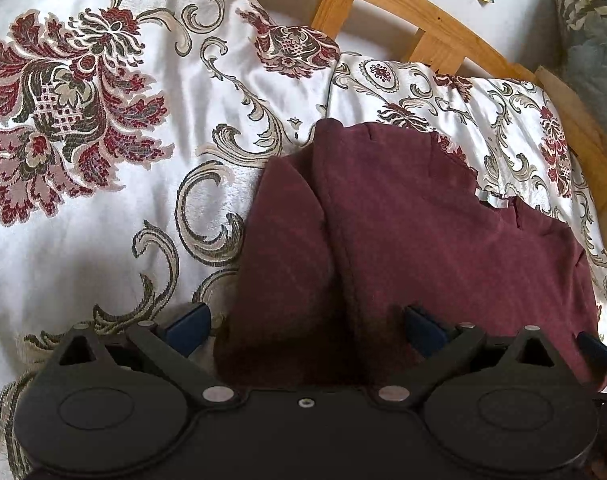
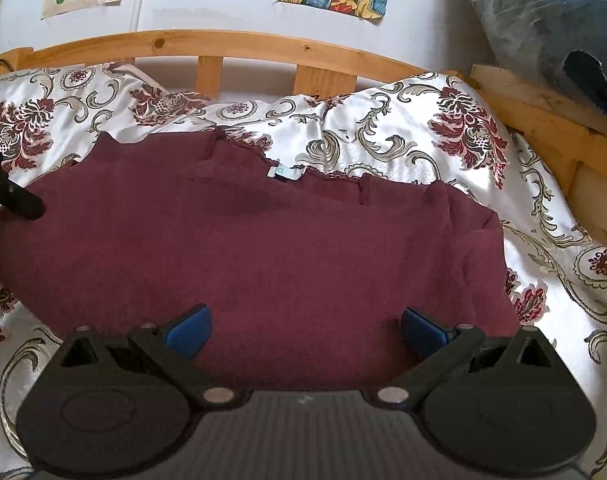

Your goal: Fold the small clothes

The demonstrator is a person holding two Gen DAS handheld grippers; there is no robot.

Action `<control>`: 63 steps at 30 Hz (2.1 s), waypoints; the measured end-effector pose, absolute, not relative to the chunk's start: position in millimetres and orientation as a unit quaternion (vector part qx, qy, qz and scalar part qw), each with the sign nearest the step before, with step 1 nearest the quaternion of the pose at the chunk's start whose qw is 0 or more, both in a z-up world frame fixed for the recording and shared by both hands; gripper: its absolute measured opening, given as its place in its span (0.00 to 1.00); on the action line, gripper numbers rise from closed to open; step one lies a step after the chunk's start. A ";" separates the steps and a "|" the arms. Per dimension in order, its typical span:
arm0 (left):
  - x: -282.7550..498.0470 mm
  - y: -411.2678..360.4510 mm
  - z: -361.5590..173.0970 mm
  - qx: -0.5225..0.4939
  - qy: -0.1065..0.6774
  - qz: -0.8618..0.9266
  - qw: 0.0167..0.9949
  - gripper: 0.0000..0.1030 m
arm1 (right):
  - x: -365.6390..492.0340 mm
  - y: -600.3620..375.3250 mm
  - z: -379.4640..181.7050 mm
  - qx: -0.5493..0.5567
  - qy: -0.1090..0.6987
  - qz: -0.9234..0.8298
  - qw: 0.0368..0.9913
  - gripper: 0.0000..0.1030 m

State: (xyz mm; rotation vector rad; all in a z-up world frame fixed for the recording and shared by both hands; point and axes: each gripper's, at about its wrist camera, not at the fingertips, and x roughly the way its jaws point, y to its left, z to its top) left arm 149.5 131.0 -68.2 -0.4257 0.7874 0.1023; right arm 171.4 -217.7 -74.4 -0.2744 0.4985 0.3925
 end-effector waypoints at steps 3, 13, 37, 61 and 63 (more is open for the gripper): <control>149.2 130.5 -68.5 -0.203 0.380 0.050 0.901 0.99 | 171.0 -217.8 -74.9 -0.136 0.244 0.192 0.941 1.00; 150.9 129.9 -68.9 -0.193 0.382 0.049 0.902 0.99 | 169.7 -217.9 -74.9 -0.138 0.240 0.190 0.942 1.00; 148.1 117.1 -54.9 -0.179 0.385 0.085 0.901 0.63 | 171.3 -219.4 -74.5 -0.132 0.244 0.192 0.941 1.00; 148.8 77.6 -19.8 -0.082 0.372 0.080 0.921 0.12 | 174.7 -222.4 -70.3 -0.124 0.261 0.194 0.937 1.00; 149.1 67.6 -7.0 -0.063 0.362 0.065 0.928 0.12 | 176.3 -225.4 -66.4 -0.120 0.268 0.195 0.936 1.00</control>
